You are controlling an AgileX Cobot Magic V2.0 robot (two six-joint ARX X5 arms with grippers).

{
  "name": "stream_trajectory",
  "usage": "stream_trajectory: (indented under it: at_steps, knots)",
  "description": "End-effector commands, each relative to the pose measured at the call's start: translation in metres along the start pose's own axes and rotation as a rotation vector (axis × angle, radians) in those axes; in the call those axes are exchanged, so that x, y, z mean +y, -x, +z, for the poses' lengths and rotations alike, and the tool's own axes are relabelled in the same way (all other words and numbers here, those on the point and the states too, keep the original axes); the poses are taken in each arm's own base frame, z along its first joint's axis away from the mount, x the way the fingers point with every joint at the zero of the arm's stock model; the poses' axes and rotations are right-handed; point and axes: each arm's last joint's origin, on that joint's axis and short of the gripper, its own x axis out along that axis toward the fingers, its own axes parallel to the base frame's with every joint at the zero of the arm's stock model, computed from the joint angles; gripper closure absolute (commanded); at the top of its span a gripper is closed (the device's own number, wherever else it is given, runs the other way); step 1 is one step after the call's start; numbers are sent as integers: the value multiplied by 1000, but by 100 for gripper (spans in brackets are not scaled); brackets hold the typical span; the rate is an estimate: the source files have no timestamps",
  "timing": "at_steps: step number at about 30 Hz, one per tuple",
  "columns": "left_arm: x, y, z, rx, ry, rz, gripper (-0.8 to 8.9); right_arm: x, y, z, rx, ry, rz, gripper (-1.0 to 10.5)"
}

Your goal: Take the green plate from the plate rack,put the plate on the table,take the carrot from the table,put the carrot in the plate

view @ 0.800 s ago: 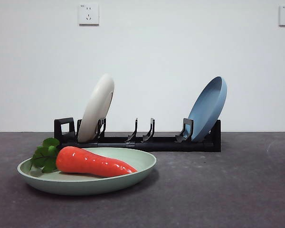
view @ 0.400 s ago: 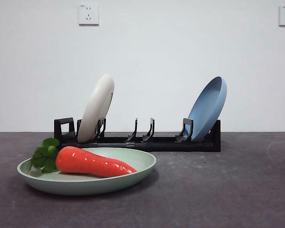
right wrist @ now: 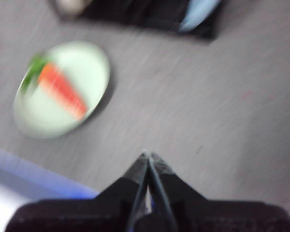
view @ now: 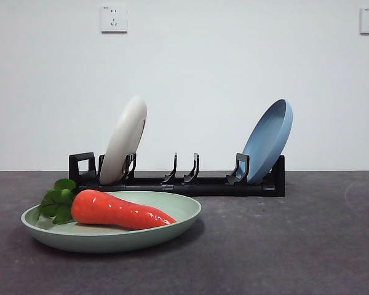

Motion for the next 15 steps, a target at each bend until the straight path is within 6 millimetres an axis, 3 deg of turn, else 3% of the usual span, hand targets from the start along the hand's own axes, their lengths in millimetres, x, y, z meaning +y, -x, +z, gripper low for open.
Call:
stream_trajectory:
  at_steps: [1, 5, 9, 15]
  knots:
    - [1, -1, -4, 7, 6, 8, 817, -8, 0, -3, -147, -9, -70, 946]
    - [1, -1, -4, 7, 6, 8, 816, -14, -9, -21, -322, -18, -54, 946]
    - [1, -1, -4, 7, 6, 8, 817, -31, -60, -66, -495, -53, -119, 946]
    - [1, -1, -4, 6, 6, 8, 817, -42, -103, -103, -658, -49, -113, 946]
